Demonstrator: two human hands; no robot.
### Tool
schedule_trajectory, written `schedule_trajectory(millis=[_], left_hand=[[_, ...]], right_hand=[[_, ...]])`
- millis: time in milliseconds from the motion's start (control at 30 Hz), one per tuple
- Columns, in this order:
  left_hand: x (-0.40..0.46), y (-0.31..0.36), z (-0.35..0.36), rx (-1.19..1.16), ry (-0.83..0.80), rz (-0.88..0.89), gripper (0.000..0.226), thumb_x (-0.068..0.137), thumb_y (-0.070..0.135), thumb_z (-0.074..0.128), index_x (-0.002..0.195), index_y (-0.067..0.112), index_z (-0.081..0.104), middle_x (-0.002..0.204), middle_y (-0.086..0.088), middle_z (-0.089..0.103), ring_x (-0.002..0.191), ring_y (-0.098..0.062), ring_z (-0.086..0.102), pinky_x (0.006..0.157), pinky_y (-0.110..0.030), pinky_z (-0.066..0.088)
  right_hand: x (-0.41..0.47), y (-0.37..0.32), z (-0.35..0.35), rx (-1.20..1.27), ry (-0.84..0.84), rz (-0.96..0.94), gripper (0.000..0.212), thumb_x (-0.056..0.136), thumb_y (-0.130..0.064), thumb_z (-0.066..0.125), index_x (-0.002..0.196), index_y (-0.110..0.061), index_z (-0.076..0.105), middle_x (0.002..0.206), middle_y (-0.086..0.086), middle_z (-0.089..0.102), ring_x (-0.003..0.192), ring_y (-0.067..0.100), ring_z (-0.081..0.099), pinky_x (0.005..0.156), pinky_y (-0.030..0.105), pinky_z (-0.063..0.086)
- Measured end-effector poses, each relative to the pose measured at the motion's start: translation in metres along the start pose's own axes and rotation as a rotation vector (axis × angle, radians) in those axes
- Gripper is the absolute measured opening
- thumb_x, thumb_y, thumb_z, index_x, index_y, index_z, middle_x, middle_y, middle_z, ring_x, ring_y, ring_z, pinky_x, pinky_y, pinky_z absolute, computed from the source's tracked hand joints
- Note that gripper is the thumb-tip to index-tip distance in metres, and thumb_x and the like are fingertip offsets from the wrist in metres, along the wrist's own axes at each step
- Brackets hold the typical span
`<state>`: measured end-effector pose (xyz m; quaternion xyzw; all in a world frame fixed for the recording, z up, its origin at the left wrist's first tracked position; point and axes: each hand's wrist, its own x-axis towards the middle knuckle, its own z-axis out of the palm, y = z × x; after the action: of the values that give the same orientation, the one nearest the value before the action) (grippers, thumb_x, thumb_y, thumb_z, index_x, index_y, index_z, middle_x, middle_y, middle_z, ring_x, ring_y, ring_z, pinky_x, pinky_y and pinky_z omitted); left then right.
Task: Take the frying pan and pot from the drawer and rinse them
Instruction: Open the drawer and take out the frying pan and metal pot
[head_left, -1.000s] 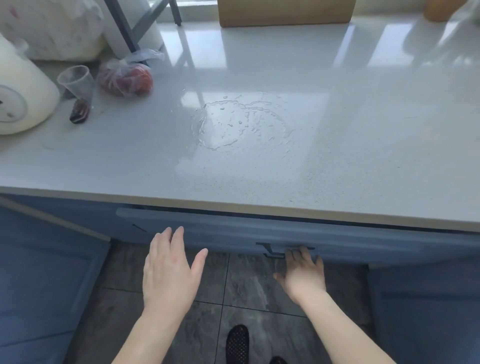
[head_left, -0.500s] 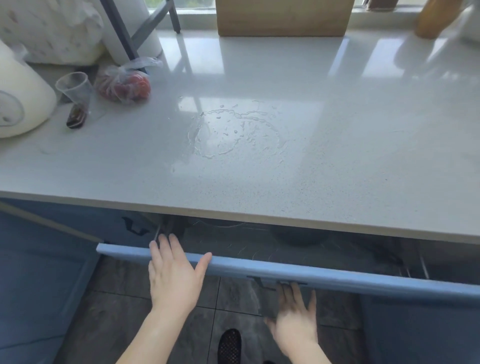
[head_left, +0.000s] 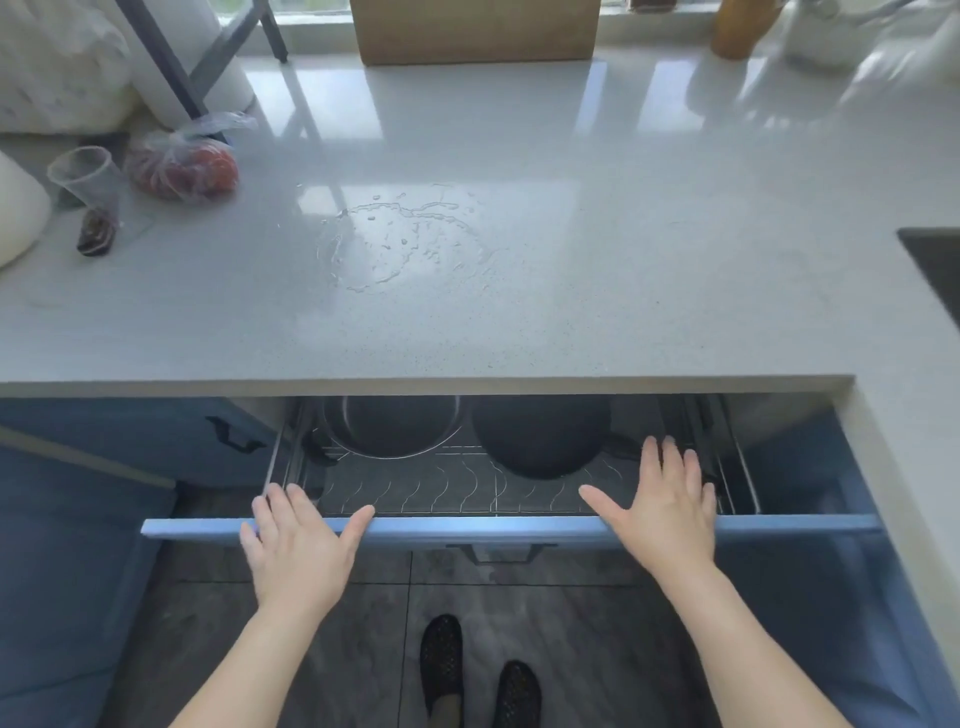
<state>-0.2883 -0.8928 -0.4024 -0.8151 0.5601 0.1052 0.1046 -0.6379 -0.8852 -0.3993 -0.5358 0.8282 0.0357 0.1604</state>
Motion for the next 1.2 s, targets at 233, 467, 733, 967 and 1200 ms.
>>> schedule_trajectory(millis=[233, 467, 733, 967, 1200], left_hand=[[-0.021, -0.018, 0.013, 0.055, 0.004, 0.035, 0.103, 0.076, 0.076, 0.029, 0.129, -0.010, 0.052, 0.130, -0.023, 0.053, 0.123, -0.039, 0.044, 0.102, -0.052, 0.039], [-0.063, -0.044, 0.032, 0.032, -0.026, 0.030, 0.120, 0.078, 0.087, 0.007, 0.116, -0.015, 0.059, 0.118, -0.032, 0.059, 0.111, -0.048, 0.052, 0.090, -0.060, 0.044], [-0.096, -0.058, 0.035, -0.055, -0.192, 0.047, 0.127, 0.076, 0.090, 0.005, 0.109, -0.019, 0.061, 0.114, -0.036, 0.060, 0.103, -0.052, 0.057, 0.085, -0.062, 0.046], [-0.091, -0.056, 0.037, -0.063, -0.199, 0.141, 0.127, 0.072, 0.094, 0.007, 0.102, -0.014, 0.068, 0.105, -0.034, 0.065, 0.089, -0.051, 0.064, 0.072, -0.060, 0.051], [-0.045, 0.043, 0.036, 0.151, -0.190, 0.558, 0.111, 0.047, 0.082, 0.069, 0.123, 0.002, 0.065, 0.128, -0.016, 0.063, 0.115, -0.040, 0.062, 0.091, -0.053, 0.052]], right_hand=[[-0.028, 0.012, 0.010, 0.007, -0.052, 0.002, 0.109, 0.076, -0.088, 0.025, 0.156, -0.017, 0.006, 0.164, -0.002, 0.005, 0.151, 0.021, 0.000, 0.120, 0.047, 0.008], [-0.073, 0.025, 0.015, 0.041, -0.111, 0.018, 0.110, 0.077, -0.087, 0.027, 0.157, -0.015, 0.001, 0.164, -0.003, 0.002, 0.151, 0.018, -0.002, 0.121, 0.044, 0.004], [-0.109, 0.037, 0.027, 0.049, -0.126, 0.040, 0.123, 0.060, -0.090, 0.007, 0.156, -0.013, 0.016, 0.163, -0.002, 0.016, 0.150, 0.019, 0.011, 0.120, 0.045, 0.010], [-0.121, 0.045, 0.025, 0.093, -0.256, 0.038, 0.117, 0.065, -0.090, 0.016, 0.156, -0.020, 0.000, 0.164, -0.006, 0.002, 0.151, 0.016, 0.002, 0.120, 0.041, 0.009], [-0.058, 0.063, 0.032, 0.088, -0.280, -0.027, 0.107, 0.081, -0.069, 0.057, 0.156, -0.020, -0.001, 0.163, -0.005, 0.008, 0.150, 0.017, 0.007, 0.121, 0.039, 0.015]])
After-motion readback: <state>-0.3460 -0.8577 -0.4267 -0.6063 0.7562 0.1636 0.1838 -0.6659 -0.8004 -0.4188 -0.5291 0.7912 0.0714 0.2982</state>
